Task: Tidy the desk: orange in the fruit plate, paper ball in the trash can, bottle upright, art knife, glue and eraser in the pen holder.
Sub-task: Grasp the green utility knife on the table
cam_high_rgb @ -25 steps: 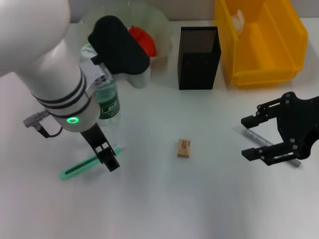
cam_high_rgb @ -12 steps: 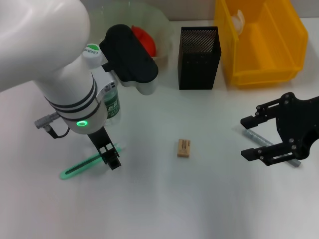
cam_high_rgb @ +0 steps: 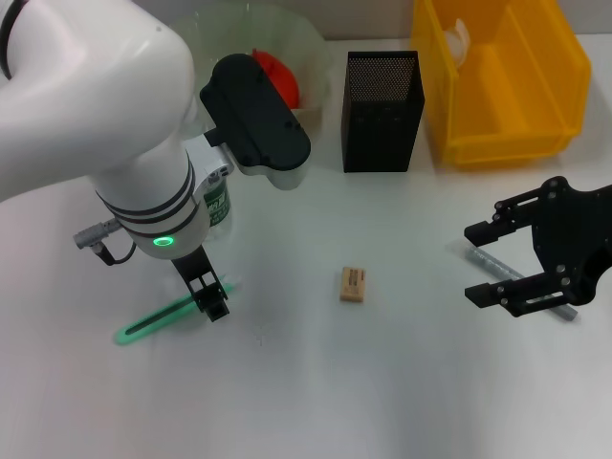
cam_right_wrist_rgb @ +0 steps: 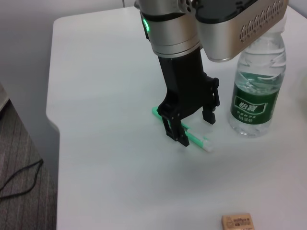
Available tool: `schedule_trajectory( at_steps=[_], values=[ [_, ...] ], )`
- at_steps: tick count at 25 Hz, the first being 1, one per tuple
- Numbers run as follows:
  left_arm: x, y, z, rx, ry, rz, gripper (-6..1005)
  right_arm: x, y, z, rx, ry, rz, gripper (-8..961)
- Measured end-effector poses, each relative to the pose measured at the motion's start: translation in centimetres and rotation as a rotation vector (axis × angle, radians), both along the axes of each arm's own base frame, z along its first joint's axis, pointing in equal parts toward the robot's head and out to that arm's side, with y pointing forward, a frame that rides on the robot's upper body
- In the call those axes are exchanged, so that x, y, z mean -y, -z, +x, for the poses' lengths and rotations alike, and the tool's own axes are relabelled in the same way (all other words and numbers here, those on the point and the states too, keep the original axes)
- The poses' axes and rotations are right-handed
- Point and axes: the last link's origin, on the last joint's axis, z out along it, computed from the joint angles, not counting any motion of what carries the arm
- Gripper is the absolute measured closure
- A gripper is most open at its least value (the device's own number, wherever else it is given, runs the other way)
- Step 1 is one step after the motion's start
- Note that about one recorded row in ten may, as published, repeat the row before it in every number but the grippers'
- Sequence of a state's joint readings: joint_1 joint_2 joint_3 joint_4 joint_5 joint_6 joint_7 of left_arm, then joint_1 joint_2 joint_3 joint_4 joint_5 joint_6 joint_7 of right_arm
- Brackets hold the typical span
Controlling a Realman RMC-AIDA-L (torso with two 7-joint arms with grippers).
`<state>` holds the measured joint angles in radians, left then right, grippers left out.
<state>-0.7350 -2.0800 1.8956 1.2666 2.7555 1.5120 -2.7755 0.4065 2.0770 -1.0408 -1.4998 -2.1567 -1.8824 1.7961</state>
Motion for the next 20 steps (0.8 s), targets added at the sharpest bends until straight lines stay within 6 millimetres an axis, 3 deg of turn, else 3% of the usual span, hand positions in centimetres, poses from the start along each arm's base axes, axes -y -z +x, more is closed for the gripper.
schedule_trajectory(
  at_steps=[6, 11, 20],
  values=[
    [0.03, 0.15, -0.45, -0.006, -0.017, -0.004, 383, -0.01, 0.00, 0.07, 0.003, 0.003, 0.000, 304],
    [0.05, 0.30, -0.64, -0.009, -0.022, -0.008, 504, -0.02, 0.13, 0.25, 0.007, 0.011, -0.003, 304],
    [-0.04, 0.36, -0.49, -0.005, -0.015, -0.010, 537, -0.02, 0.15, 0.29, 0.006, 0.014, -0.004, 304]
  ],
)
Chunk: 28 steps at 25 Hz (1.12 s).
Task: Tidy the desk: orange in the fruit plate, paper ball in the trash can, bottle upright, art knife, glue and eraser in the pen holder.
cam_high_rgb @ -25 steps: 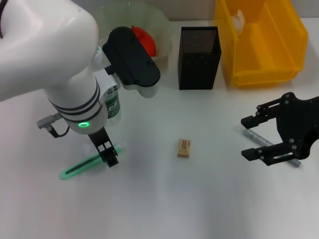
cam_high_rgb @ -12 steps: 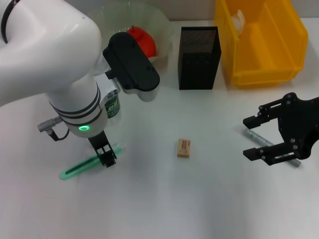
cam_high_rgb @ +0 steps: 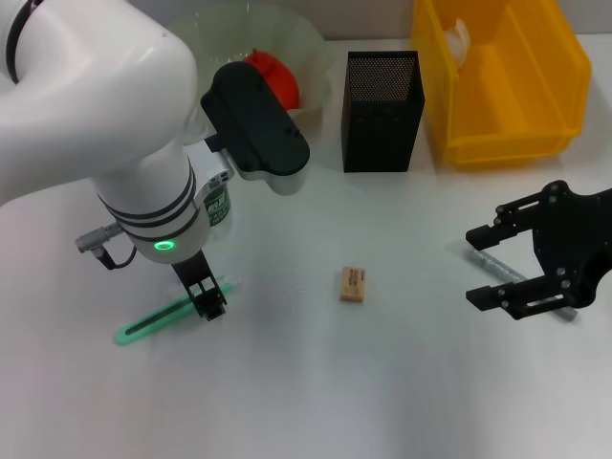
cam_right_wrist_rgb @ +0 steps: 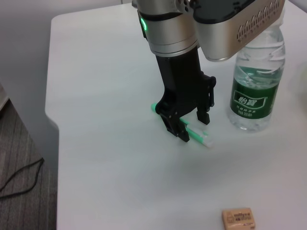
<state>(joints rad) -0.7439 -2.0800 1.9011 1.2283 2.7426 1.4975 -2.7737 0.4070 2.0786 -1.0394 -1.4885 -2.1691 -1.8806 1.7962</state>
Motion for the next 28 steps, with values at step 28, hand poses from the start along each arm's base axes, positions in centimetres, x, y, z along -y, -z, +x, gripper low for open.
schedule_trajectory(
  at_steps=[28],
  values=[
    [2.2, -4.6, 2.7, 0.242, 0.066, 0.072, 809, 0.5, -2.2, 2.0, -0.043, 0.099, 0.104, 303]
  ],
)
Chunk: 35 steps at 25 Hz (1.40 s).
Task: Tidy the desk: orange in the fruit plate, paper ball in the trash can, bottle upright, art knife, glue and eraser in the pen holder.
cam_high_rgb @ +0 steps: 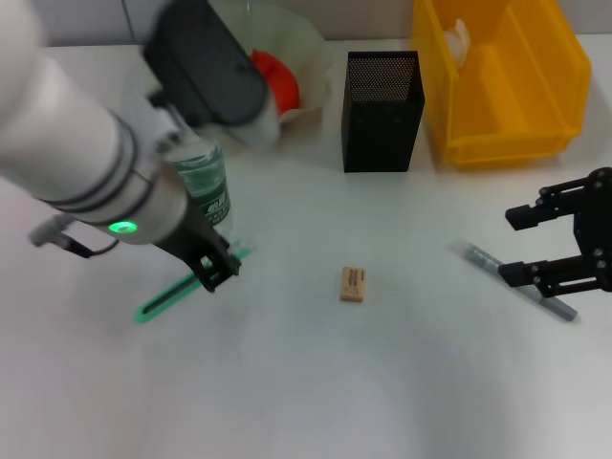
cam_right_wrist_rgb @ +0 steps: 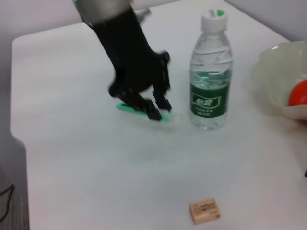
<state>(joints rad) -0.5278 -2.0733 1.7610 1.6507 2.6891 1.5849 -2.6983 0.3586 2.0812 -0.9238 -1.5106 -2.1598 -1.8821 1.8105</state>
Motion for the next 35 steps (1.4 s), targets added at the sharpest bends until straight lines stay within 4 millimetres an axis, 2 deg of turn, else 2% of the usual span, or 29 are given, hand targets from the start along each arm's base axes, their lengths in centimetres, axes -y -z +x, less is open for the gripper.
schedule_trajectory(
  at_steps=[1, 3, 4, 5, 6, 7, 10, 13, 14, 16, 19, 22, 27, 31, 32, 33, 34, 35],
  values=[
    [0.4, -1.7, 0.2, 0.088, 0.007, 0.020, 807, 0.1, -0.2, 0.2, -0.006, 0.020, 0.008, 303],
    [0.6, -2.4, 0.4, 0.132, 0.013, 0.025, 803, 0.2, -0.3, 0.3, -0.010, 0.029, 0.011, 304],
    [0.8, -3.8, 0.5, 0.242, 0.021, 0.025, 801, 0.3, -0.4, 0.5, -0.017, 0.057, 0.012, 304],
    [0.8, -3.8, 0.5, 0.242, 0.021, 0.025, 799, 0.3, -0.4, 0.5, -0.017, 0.057, 0.012, 304],
    [1.0, -5.0, 0.5, 0.347, 0.034, 0.024, 797, 0.4, -0.5, 0.7, -0.020, 0.072, 0.014, 304],
    [1.0, -5.0, 0.5, 0.347, 0.034, 0.024, 795, 0.4, -0.6, 0.8, -0.025, 0.087, 0.018, 304],
    [1.1, -7.0, 0.3, 0.532, 0.085, 0.041, 788, 0.8, -1.0, 1.4, -0.055, 0.130, 0.041, 304],
    [1.2, -7.3, 0.3, 0.575, 0.101, 0.048, 782, 0.9, -1.3, 1.8, -0.081, 0.150, 0.055, 304],
    [1.1, -7.8, 0.6, 0.680, 0.148, 0.071, 780, 1.2, -1.4, 2.3, -0.113, 0.170, 0.061, 303],
    [1.1, -7.8, 0.6, 0.680, 0.148, 0.071, 776, 1.6, -1.3, 2.8, -0.143, 0.183, 0.062, 303],
    [0.2, -7.1, 1.1, 0.865, 0.217, 0.130, 770, 2.0, -1.4, 3.8, -0.162, 0.212, 0.085, 303],
    [-0.6, -6.6, 1.2, 0.921, 0.240, 0.170, 763, 2.2, -1.6, 4.4, -0.168, 0.227, 0.109, 303],
    [-2.8, -4.7, 1.9, 1.009, 0.262, 0.268, 753, 2.5, -2.0, 5.7, -0.201, 0.257, 0.143, 303],
    [-3.2, -4.5, 2.1, 1.022, 0.259, 0.276, 744, 2.5, -1.4, 6.1, -0.210, 0.251, 0.131, 304],
    [-4.1, -4.0, 2.5, 1.042, 0.245, 0.290, 742, 2.5, -1.3, 6.2, -0.209, 0.248, 0.127, 304],
    [-4.1, -4.0, 2.5, 1.042, 0.245, 0.290, 740, 2.5, -1.2, 6.2, -0.207, 0.238, 0.125, 304],
    [-6.6, -2.2, 3.0, 1.075, 0.184, 0.315, 738, 2.6, -1.0, 6.3, -0.209, 0.217, 0.123, 304],
    [-6.6, -2.2, 3.0, 1.075, 0.184, 0.315, 736, 2.6, -1.0, 6.3, -0.209, 0.217, 0.123, 304]
  ],
)
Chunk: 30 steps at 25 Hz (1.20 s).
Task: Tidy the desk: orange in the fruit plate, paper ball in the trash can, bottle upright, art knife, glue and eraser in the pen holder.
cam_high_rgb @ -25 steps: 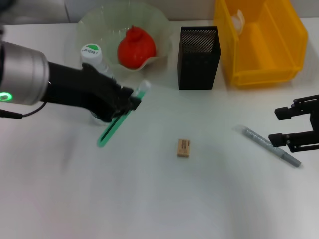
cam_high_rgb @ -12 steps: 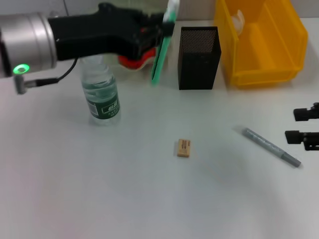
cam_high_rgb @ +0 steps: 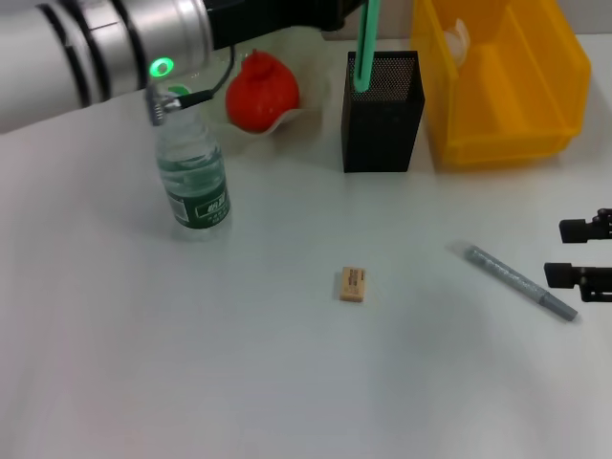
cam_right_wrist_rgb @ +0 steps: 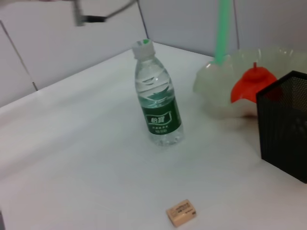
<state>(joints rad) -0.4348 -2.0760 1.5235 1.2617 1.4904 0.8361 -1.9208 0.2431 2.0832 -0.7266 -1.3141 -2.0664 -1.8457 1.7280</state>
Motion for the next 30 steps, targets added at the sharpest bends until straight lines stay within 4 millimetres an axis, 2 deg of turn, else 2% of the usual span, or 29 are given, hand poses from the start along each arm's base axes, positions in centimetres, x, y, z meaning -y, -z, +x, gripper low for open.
schedule_trajectory(
  at_steps=[1, 6, 7, 12, 20, 30],
  values=[
    [-1.1, 0.9, 0.1, 0.008, -0.027, 0.004, 734, 0.0, 0.1, 0.0, -0.005, -0.010, -0.001, 304],
    [-1.8, 1.7, 0.3, 0.016, -0.044, 0.013, 723, -0.4, 0.9, 0.1, -0.038, -0.038, -0.016, 304],
    [-2.9, 3.7, 1.0, 0.010, -0.050, 0.042, 721, -0.5, 1.0, 0.0, -0.041, -0.041, -0.020, 303],
    [-4.3, 5.7, 1.4, -0.032, -0.074, 0.066, 711, -1.1, 1.6, -0.8, -0.040, -0.071, -0.044, 303],
    [-5.6, 6.3, 1.0, -0.049, -0.129, 0.114, 694, -1.8, 1.8, -1.4, -0.039, -0.093, -0.052, 303],
    [-5.4, 7.5, 1.3, -0.113, -0.108, 0.129, 673, -2.8, 2.7, -1.4, -0.015, -0.085, -0.058, 304]
  ],
)
